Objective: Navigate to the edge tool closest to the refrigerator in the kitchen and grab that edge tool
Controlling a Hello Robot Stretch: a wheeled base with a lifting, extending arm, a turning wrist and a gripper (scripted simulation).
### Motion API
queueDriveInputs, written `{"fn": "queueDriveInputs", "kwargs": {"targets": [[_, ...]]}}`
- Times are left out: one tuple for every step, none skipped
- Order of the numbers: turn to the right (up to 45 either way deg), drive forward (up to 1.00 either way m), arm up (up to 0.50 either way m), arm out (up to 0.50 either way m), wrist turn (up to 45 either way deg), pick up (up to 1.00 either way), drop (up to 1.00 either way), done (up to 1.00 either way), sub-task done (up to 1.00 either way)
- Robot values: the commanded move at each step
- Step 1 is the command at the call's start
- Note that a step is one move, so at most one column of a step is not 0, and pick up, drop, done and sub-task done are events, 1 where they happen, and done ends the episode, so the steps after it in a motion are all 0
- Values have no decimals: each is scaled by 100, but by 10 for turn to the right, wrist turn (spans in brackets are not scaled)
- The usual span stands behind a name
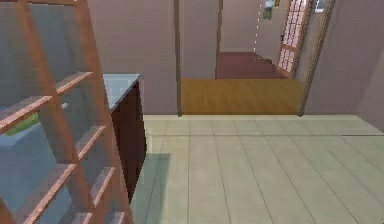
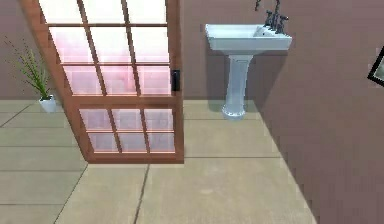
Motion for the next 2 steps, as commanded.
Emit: {"fn": "queueDriveInputs", "kwargs": {"targets": [[450,0,0,0,0,0,0,0,0],[420,0,0,0,0,0,0,0,0]]}}
